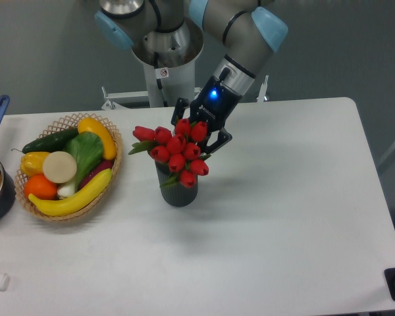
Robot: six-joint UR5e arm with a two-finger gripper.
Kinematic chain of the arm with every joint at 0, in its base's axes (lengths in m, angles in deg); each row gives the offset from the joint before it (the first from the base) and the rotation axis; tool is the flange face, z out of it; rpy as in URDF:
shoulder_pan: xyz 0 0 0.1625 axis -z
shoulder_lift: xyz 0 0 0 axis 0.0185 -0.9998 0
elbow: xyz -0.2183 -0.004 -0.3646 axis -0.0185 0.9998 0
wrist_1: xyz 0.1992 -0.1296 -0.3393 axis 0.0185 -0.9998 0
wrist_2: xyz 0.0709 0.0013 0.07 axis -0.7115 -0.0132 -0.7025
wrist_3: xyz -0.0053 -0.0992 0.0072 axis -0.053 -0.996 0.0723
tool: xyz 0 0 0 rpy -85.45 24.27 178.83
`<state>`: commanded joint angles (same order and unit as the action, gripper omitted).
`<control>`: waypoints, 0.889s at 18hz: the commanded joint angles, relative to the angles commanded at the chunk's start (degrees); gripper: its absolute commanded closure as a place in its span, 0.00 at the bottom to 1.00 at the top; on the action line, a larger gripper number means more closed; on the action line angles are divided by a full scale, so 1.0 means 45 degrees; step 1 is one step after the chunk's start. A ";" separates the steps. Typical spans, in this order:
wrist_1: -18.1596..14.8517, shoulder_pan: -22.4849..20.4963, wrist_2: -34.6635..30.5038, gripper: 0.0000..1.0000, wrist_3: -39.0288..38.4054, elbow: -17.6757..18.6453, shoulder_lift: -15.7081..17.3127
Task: Pick up the flowers from the vase
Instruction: 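Lift the gripped tulip bunch straight up out of the grey vase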
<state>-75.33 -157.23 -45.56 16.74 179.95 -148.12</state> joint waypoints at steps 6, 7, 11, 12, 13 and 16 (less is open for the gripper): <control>0.0019 -0.0137 0.0547 0.59 -0.1598 -0.0429 0.0292; 0.0000 -0.0137 0.0547 0.59 -0.1698 -0.0430 0.0351; 0.0000 -0.0234 0.1578 0.59 -0.2029 -0.0605 0.0624; 0.0000 -0.0254 0.1814 0.59 -0.2360 -0.0741 0.0683; 0.0000 -0.0293 0.1874 0.59 -0.2769 -0.0916 0.0684; -0.0039 -0.0313 0.2050 0.59 -0.3475 -0.1366 0.0722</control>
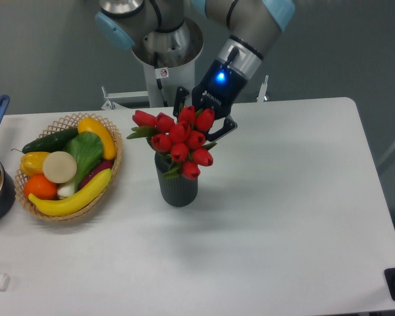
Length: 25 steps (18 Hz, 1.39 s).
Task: Pick up the flowers from the vase
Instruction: 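Lift the gripped tulip bunch straight up out of the grey vase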
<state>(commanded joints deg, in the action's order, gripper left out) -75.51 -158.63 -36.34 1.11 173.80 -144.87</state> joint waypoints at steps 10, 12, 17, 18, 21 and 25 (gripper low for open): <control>-0.0117 -0.0664 0.0937 0.59 -0.1036 -0.0470 0.0469; -0.0117 -0.0975 0.1152 0.59 -0.1212 -0.0470 0.0605; -0.0156 -0.1543 0.1465 0.59 -0.1232 -0.0431 0.0996; -0.0176 -0.1562 0.1485 0.59 -0.1348 -0.0431 0.1016; -0.0156 -0.1874 0.1893 0.59 -0.2071 -0.0431 0.1133; -0.0137 -0.2226 0.2500 0.59 -0.2111 -0.0450 0.1133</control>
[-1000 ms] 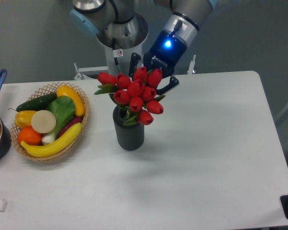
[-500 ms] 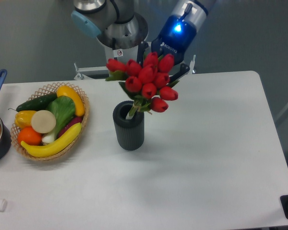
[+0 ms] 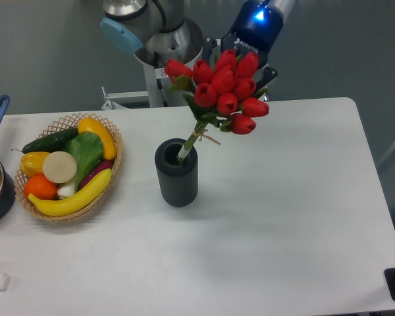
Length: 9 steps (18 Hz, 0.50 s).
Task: Pick up the flowers from the vase
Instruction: 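Lift the gripped tulip bunch straight up out of the grey vase, then carry the tulip bunch up and away from the vase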
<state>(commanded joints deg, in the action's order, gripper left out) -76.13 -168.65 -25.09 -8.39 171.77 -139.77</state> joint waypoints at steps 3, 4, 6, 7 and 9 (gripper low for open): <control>0.0019 -0.0274 0.0234 0.59 -0.0156 -0.0020 -0.0020; 0.0039 -0.0390 0.0332 0.59 -0.0176 0.0000 -0.0020; 0.0117 -0.0644 0.0508 0.59 -0.0157 -0.0039 -0.0155; 0.0156 -0.0781 0.0509 0.59 -0.0060 -0.0078 -0.0176; 0.0176 -0.1151 0.0509 0.59 0.0096 -0.0331 -0.0292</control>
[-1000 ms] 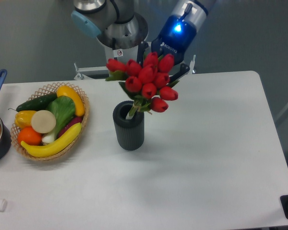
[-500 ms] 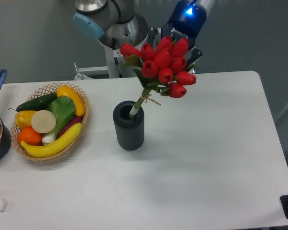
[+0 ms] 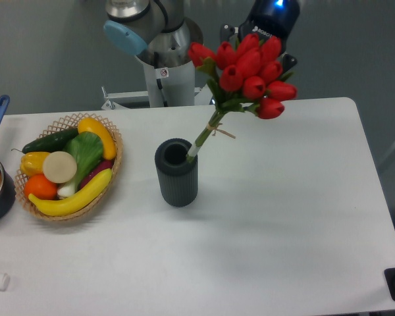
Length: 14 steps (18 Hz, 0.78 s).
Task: Pick up the flowers from the vase
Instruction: 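Carry the tulip bunch up and away from the vase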
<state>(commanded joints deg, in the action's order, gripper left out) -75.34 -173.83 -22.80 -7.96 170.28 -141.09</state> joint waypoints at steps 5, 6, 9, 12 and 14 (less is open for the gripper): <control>0.0838 -0.0119 -0.0098 0.59 0.0392 -0.1074 -0.1833; 0.1111 -0.0100 -0.0117 0.59 0.0372 -0.1269 -0.2107; 0.1367 -0.0216 -0.0137 0.59 0.0392 -0.1660 -0.2636; 0.1562 -0.0237 -0.0914 0.59 0.0411 -0.2226 -0.3319; 0.1699 -0.0159 -0.1696 0.59 0.0411 -0.2500 -0.3632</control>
<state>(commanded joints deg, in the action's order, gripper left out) -67.69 -174.54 -30.43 -6.11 159.03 -157.43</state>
